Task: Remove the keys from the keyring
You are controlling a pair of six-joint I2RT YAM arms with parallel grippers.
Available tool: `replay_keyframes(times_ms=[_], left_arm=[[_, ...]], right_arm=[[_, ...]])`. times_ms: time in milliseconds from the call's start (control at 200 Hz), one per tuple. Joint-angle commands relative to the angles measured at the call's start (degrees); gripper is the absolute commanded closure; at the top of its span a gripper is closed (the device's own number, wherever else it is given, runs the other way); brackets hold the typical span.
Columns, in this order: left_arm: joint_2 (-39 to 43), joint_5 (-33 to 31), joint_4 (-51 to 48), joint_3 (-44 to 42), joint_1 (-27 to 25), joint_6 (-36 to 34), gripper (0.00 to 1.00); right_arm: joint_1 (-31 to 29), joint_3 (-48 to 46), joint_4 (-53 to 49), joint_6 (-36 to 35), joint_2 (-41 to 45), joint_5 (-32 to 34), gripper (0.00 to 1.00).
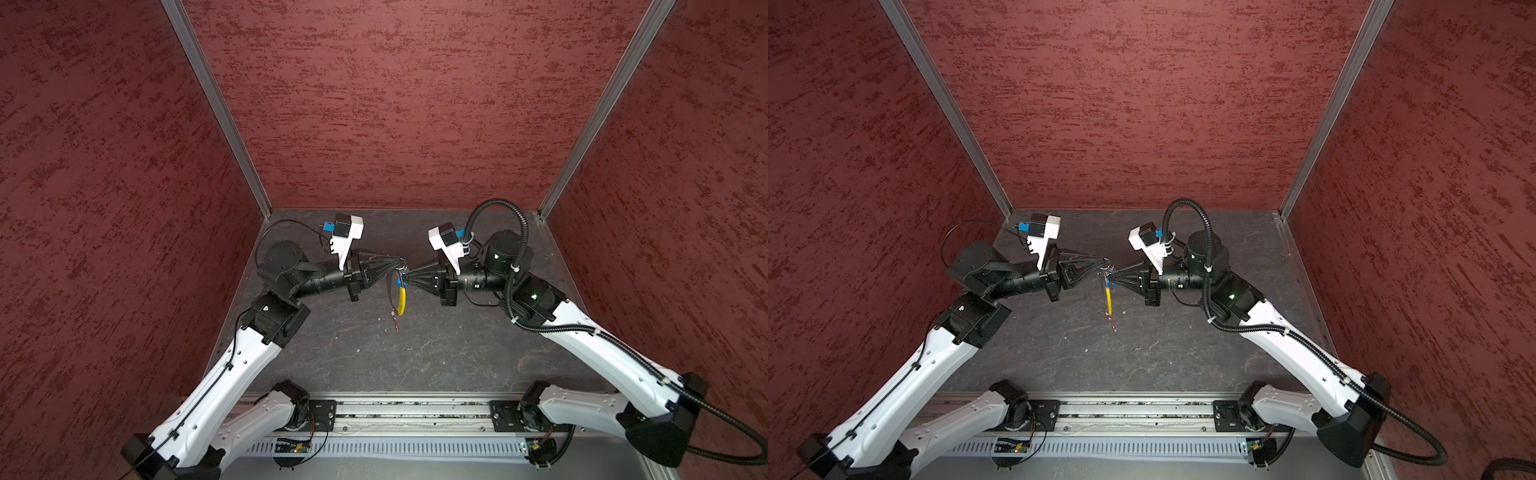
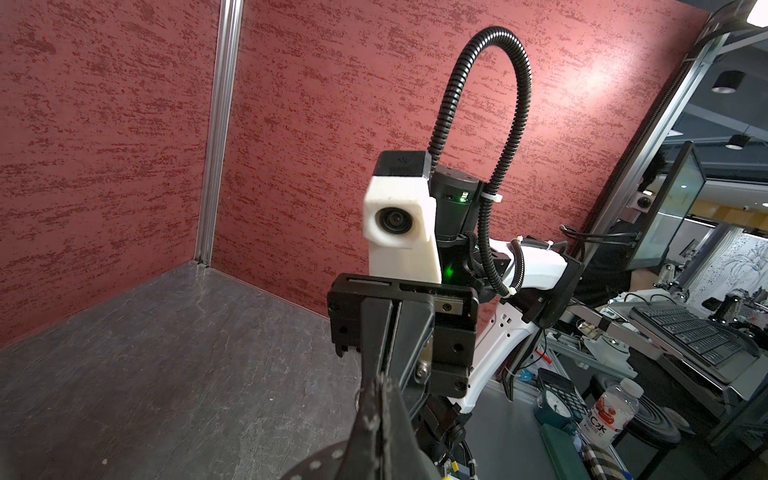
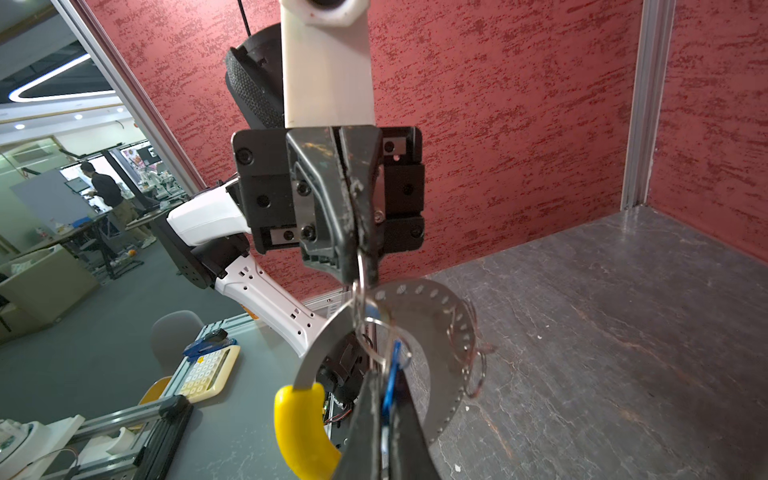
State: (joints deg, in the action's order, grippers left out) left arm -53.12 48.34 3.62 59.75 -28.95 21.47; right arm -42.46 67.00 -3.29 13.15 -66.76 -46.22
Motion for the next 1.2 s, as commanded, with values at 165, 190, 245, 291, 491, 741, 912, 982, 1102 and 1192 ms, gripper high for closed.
replay_keyframes(times_ms=[165, 190, 245, 291, 491, 741, 912, 982, 1102, 1192], left_arm=[[1.2, -2.5, 8.1, -3.1, 0.1, 3.9, 1.00], [1.3, -2.6, 8.6, -3.2, 0.0, 4.1, 1.00], [1.4, -2.9, 9.5, -3.6, 0.0, 4.5, 1.00], [1.4, -2.8, 10.7, -4.0, 0.0, 4.9, 1.00], [1.4, -1.5, 14.3, -5.2, 0.1, 6.3, 1.00], [2.2, 0.0, 10.3, -4.4, 0.6, 3.5, 1.00], [2.8, 1.8, 8.1, -3.8, 0.6, 2.2, 1.00], [2.9, 2.3, 8.3, -3.8, 0.6, 2.2, 1.00], [2.9, 3.1, 9.1, -3.8, 0.5, 2.5, 1.00], [2.9, 3.3, 9.3, -3.6, 0.5, 2.7, 1.00]], right_arm=[[-1.0, 0.7, 0.0, -1.2, -0.5, -0.3, 1.00], [-1.1, 0.7, 0.0, -1.1, -0.6, -0.3, 1.00], [-1.3, 0.5, 0.0, -1.1, -0.8, -0.5, 1.00], [-1.4, 0.5, 0.1, -0.9, -1.1, -0.8, 1.00], [-2.1, -0.1, 1.0, 0.0, -2.6, -1.2, 1.00], [-2.1, 1.5, -2.2, -2.4, 0.0, 2.9, 0.81], [-2.1, 2.5, -3.3, -3.9, 4.5, 7.8, 0.50], [-2.1, 2.6, -1.3, -2.8, 5.8, 9.2, 0.46], [-2.1, 2.8, 4.0, 0.0, 5.6, 10.3, 0.45], [-2.1, 3.3, 6.5, 1.0, 4.3, 10.5, 0.45]])
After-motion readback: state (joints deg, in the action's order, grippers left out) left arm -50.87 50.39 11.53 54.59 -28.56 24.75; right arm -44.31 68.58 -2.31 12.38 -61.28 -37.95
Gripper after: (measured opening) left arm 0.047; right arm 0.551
